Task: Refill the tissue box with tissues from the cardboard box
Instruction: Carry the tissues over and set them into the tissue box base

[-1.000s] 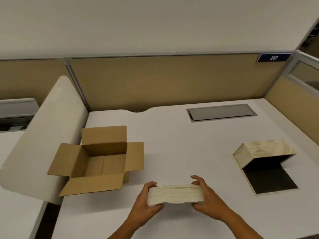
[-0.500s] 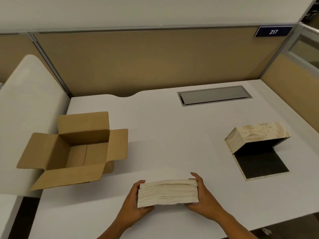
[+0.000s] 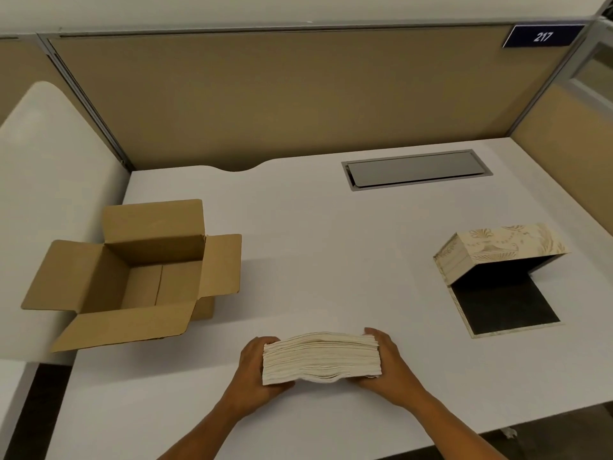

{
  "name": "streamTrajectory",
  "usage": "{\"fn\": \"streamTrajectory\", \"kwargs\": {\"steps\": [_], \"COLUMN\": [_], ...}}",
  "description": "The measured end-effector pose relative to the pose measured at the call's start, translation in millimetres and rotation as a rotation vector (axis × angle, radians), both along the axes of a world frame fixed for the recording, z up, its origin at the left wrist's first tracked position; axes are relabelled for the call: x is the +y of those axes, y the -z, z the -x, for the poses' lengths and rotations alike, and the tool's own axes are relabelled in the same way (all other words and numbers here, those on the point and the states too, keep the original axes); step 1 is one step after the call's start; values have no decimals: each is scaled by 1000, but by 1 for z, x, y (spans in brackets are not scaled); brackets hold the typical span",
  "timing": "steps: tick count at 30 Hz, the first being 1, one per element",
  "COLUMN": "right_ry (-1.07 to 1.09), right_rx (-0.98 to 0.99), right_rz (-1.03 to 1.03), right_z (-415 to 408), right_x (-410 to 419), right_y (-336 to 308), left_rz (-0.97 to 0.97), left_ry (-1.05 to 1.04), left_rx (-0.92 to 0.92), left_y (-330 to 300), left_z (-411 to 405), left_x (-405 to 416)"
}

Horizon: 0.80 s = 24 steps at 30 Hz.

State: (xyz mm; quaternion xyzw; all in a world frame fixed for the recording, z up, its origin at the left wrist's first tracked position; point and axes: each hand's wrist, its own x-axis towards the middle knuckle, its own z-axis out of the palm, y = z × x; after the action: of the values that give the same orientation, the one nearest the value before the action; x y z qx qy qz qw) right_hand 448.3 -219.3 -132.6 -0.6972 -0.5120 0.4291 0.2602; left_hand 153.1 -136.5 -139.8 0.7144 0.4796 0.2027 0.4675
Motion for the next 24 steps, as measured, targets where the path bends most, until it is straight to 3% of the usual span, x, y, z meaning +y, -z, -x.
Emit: {"fn": "streamTrajectory", "kwargs": {"steps": [7, 15, 21, 24], "right_ry": [43, -5, 4, 13], "right_rx": [94, 38, 92, -17], "right_rz": [61, 236, 191, 58], "right_z": [2, 22, 34, 41], "right_x": [5, 9, 3, 1], "right_y": [-6, -10, -29, -37], "left_rz": [195, 382, 354, 219], "left_ry": [-62, -175, -49, 78], "left_rx": [-103, -156, -124, -54], "left_y": [-12, -21, -23, -25], "left_z": [7, 6, 24, 35], "left_x": [3, 1, 5, 10]}}
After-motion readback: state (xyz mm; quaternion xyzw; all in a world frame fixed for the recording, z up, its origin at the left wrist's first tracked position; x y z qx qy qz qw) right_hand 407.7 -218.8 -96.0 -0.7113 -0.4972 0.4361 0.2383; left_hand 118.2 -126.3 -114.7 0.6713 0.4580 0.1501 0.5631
